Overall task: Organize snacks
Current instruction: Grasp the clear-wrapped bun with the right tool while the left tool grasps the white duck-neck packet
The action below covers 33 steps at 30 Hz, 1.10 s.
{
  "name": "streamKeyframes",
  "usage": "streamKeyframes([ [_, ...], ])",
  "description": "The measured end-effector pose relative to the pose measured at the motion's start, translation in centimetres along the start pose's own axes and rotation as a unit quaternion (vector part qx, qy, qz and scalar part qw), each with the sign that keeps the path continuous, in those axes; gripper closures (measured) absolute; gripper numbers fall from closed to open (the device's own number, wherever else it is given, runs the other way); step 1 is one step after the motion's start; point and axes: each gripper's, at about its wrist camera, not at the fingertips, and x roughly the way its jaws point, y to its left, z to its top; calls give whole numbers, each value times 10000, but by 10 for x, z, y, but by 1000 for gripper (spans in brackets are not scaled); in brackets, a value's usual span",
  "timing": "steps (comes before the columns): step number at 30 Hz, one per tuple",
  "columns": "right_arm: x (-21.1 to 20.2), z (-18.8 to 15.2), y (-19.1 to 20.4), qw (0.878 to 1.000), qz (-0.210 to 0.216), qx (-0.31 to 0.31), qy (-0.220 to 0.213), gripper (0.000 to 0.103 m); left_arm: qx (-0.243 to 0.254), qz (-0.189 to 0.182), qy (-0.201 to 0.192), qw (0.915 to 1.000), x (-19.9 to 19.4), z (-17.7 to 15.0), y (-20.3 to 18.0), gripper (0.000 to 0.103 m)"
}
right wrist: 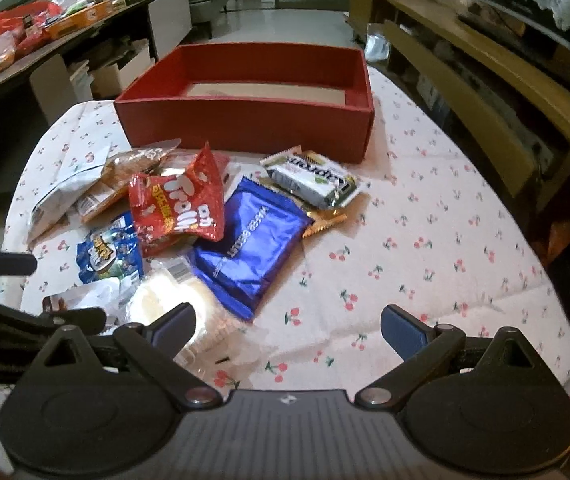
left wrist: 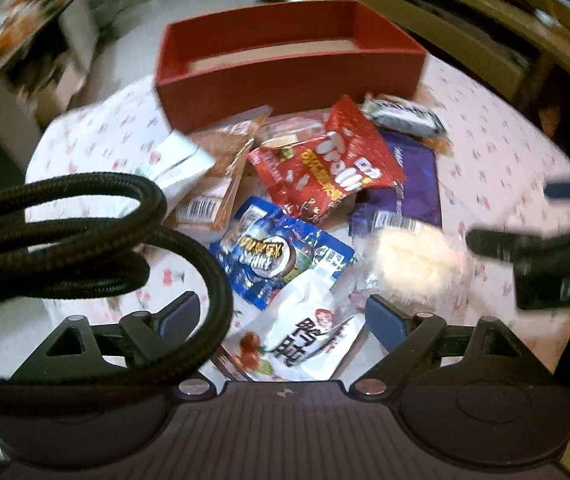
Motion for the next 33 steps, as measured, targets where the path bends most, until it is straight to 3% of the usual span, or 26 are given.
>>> streamKeyframes([
  [4,2,2,0,9999,92,-37,50,0,601,-191,202,9978,10,-2,4,8],
  [8,7,7,16,9961,532,-685,159,0,438,-402,295,9978,11,-8,15,8],
  [12,26,16,43,9810,817,-1740,266,0,603,-463,334,9965,7,-7,15,8],
  [15,42,22,57,9682,1143,-2188,410,0,470,-587,505,9959,8,-9,22,7],
  [17,52,25,60,9639,1333,-2219,621,5,217,-694,672,9951,14,-9,27,7],
  [18,59,23,60,9618,1385,-2219,811,24,146,-693,712,9949,17,-10,29,7],
  [19,64,19,58,9598,1464,-2181,988,34,138,-623,722,9954,18,-11,30,7],
  [22,58,11,59,9562,1418,-2410,866,37,237,-565,675,9958,18,-11,29,7],
  [31,41,11,28,9685,1296,-1874,1003,39,53,-440,840,9955,32,-4,13,11],
  [33,36,10,19,9703,1332,-1748,1013,39,474,-322,716,9958,33,-1,2,11],
])
